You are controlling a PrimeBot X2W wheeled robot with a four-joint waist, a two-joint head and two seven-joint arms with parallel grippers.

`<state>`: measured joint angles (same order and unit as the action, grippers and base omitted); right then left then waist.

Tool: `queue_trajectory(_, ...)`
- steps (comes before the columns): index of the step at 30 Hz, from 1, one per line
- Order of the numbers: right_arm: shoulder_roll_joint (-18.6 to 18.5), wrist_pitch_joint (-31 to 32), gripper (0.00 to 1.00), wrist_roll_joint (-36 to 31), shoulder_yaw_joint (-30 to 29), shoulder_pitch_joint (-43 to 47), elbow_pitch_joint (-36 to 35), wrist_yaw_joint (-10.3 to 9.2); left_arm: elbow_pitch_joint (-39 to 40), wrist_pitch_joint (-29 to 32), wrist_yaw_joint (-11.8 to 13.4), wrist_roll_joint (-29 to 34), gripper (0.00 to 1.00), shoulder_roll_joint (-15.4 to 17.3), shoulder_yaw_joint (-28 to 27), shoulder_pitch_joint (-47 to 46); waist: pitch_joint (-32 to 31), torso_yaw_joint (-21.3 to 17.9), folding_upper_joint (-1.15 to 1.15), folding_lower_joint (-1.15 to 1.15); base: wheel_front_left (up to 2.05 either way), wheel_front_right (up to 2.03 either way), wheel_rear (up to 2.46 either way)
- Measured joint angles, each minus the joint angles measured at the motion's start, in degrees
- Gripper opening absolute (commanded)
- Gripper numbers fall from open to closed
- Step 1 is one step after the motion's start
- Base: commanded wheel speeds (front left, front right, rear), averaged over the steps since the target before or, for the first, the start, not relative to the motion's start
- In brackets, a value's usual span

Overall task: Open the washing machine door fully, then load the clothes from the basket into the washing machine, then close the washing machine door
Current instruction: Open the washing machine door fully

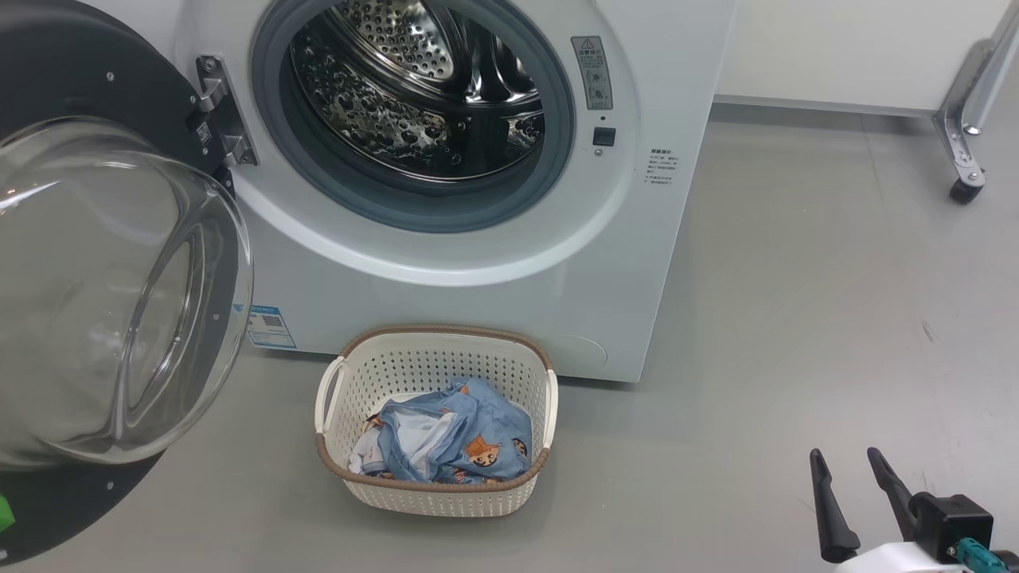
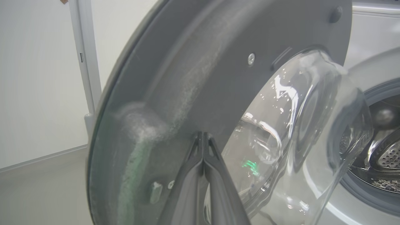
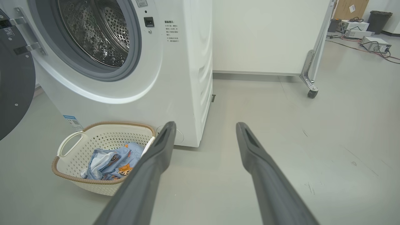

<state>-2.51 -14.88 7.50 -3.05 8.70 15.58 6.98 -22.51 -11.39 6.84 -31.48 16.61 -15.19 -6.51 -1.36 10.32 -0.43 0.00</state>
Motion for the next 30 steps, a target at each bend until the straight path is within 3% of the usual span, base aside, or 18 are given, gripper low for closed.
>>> queue_trajectory(3,0.02,0.00,1.00,0.00,-0.10,-0.01,-0.01,0.01,2.41,-0.65,-0.54,-0.38,0.00,-0.71,0.09,-0.88,-0.01,-0.13,0.00,0.00,0.00,0.00,0.00)
queue_trajectory(4,0.04,0.00,1.00,0.00,-0.10,-0.01,-0.01,0.01,3.36,-0.81,-0.81,-0.41,0.05,-1.08,0.34,-1.08,-0.01,-0.18,0.00,0.00,0.00,0.00,0.00)
queue_trajectory(6,0.05,0.00,1.00,0.00,-0.03,-0.03,-0.03,0.01,5.50,-1.35,-1.25,-0.51,0.36,-1.75,0.40,-1.23,0.00,-0.30,0.00,0.00,0.00,0.00,0.00)
queue_trajectory(7,0.07,0.00,1.00,0.00,0.05,-0.08,-0.03,0.01,6.73,-1.45,-1.26,-0.55,0.47,-1.85,0.35,-1.24,0.01,-0.43,0.00,0.00,0.00,0.00,0.00)
queue_trajectory(9,0.12,0.00,1.00,0.00,-0.05,-0.19,-0.07,0.01,9.26,-1.87,-1.99,-0.51,0.92,-2.04,1.18,-1.43,0.05,-0.70,0.00,0.00,0.00,0.00,0.00)
queue_trajectory(10,0.11,0.00,1.00,-0.01,0.08,-0.33,-0.08,0.01,10.45,-1.89,-2.34,-0.30,1.00,-2.36,1.74,-1.43,0.05,-0.81,0.00,0.00,0.00,0.00,0.00)
queue_trajectory(18,0.21,0.00,1.00,-0.48,1.98,-2.08,-0.26,0.02,17.88,-2.83,-5.43,1.45,1.00,-4.48,5.75,0.42,-0.04,-3.10,0.00,0.00,0.00,0.00,0.00)
queue_trajectory(30,0.20,0.00,1.00,-0.62,4.35,-3.65,-1.75,0.02,16.55,-2.86,-6.68,4.07,1.00,-8.10,9.40,13.57,0.17,-8.28,0.00,0.00,0.00,0.00,0.00)
